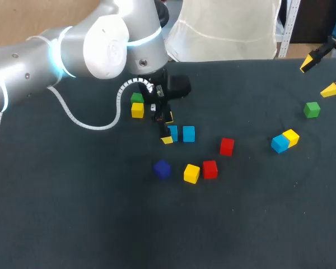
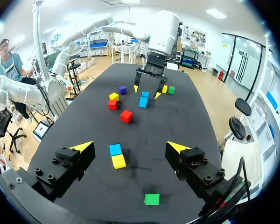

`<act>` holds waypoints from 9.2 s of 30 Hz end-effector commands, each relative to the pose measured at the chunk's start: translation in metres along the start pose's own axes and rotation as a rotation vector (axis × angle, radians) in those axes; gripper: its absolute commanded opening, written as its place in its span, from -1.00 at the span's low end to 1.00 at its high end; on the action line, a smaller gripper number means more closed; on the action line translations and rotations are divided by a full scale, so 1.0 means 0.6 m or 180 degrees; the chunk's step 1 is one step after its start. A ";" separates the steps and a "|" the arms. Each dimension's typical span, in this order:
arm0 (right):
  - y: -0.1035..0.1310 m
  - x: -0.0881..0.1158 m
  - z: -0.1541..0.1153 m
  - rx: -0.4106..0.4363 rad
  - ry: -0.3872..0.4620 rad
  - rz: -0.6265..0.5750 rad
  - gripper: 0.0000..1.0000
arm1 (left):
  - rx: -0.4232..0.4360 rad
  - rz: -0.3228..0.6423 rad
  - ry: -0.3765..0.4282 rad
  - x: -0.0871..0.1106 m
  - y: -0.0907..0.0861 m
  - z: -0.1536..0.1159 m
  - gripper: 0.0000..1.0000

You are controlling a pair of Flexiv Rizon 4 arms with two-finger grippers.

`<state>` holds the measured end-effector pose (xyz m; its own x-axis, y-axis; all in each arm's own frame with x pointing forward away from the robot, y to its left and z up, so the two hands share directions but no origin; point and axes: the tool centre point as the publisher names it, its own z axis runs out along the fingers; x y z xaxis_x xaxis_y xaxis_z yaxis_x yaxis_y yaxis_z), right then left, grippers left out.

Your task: Place the blue cubes, place green cubes on the blue cubes, place the yellow cubes on the green cubes, then place the red cubes on the yellow cubes, and place purple cube on the red cubes.

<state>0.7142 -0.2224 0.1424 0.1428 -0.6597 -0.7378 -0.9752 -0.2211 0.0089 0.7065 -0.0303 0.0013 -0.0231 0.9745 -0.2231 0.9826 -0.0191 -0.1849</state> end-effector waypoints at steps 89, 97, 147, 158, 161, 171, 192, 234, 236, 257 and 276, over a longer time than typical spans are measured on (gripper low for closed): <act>0.109 -0.015 0.095 -0.0624 0.0877 -0.0600 1.00 | -0.0251 -0.0153 -0.1433 0.098 -0.071 -0.074 1.00; 0.112 0.017 0.147 -0.0584 0.1035 -0.0523 1.00 | -0.0251 -0.0153 -0.1433 0.098 -0.071 -0.074 1.00; 0.096 0.115 0.225 -0.0679 0.0993 -0.0034 -0.01 | -0.0251 -0.0153 -0.1433 0.098 -0.071 -0.074 1.00; 0.095 0.110 0.229 -0.0680 0.1031 -0.0040 -0.03 | -0.0251 -0.0153 -0.1433 0.098 -0.071 -0.074 1.00; 0.097 0.109 0.228 -0.0677 0.1055 -0.0034 0.37 | -0.0251 -0.0153 -0.1433 0.098 -0.071 -0.074 1.00; 0.116 0.109 0.238 -0.0707 0.1080 0.0060 0.70 | -0.0251 -0.0153 -0.1433 0.098 -0.071 -0.074 1.00; 0.141 0.116 0.224 -0.0549 0.1218 0.0373 0.64 | -0.0251 -0.0153 -0.1433 0.098 -0.071 -0.074 1.00; 0.123 0.127 0.226 -0.0113 0.1629 0.1011 0.65 | -0.0251 -0.0153 -0.1433 0.098 -0.071 -0.074 1.00; 0.122 0.128 0.226 -0.0102 0.1649 0.1031 0.63 | -0.0251 -0.0153 -0.1433 0.098 -0.071 -0.074 1.00; 0.121 0.133 0.225 -0.0030 0.1777 0.1151 -1.00 | -0.0251 -0.0153 -0.1433 0.098 -0.071 -0.074 1.00; 0.024 0.094 0.171 0.0062 0.1751 0.0547 -1.00 | -0.0251 -0.0153 -0.1433 0.098 -0.071 -0.074 1.00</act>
<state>0.6790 -0.1943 0.0305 0.0326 -0.9626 -0.2690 -0.9965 -0.0522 0.0659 0.6710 0.0369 0.0393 -0.1323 0.7810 -0.6103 0.9887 0.0603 -0.1371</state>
